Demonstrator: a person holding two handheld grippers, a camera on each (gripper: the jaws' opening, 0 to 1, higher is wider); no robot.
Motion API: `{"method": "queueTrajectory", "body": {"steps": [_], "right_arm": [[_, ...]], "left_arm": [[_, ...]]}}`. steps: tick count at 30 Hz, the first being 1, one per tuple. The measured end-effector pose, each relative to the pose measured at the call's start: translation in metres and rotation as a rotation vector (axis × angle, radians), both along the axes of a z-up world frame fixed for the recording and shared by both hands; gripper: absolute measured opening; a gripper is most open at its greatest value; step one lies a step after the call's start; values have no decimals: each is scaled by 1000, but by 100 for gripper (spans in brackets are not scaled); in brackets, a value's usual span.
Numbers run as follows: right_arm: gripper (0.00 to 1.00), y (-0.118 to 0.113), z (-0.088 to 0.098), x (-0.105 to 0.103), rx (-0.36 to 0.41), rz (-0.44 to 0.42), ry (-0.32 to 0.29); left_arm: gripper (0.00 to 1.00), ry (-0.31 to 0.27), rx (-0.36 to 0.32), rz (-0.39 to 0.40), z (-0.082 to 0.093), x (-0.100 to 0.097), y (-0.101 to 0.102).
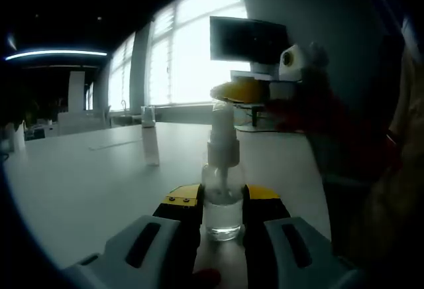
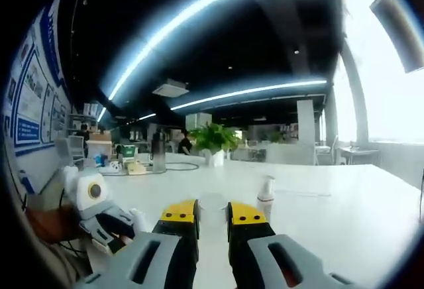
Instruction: Clamp pump bottle remove cover press pump head put on cover
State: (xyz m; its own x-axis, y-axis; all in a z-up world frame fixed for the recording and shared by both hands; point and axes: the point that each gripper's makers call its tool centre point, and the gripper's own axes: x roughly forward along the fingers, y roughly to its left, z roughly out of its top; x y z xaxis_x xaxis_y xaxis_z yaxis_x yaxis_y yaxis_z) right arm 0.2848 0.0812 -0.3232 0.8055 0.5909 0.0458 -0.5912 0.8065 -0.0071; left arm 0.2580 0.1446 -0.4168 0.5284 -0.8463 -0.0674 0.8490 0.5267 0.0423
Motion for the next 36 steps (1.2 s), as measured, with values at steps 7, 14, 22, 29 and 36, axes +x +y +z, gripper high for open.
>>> {"method": "queueTrajectory", "body": {"steps": [7, 14, 22, 29, 36], "right_arm": [[12, 10, 10, -9, 0, 26, -24], [12, 26, 17, -17, 23, 78, -41], [12, 44, 20, -24, 40, 128, -37], [12, 52, 21, -29, 44, 160, -32], [12, 62, 17, -33, 45, 203, -9]], "left_arm": [[15, -1, 0, 0, 0, 1, 0], [15, -2, 1, 0, 0, 1, 1], [15, -2, 1, -1, 0, 0, 0], [15, -2, 1, -1, 0, 0, 0], [15, -2, 1, -1, 0, 0, 0]]}}
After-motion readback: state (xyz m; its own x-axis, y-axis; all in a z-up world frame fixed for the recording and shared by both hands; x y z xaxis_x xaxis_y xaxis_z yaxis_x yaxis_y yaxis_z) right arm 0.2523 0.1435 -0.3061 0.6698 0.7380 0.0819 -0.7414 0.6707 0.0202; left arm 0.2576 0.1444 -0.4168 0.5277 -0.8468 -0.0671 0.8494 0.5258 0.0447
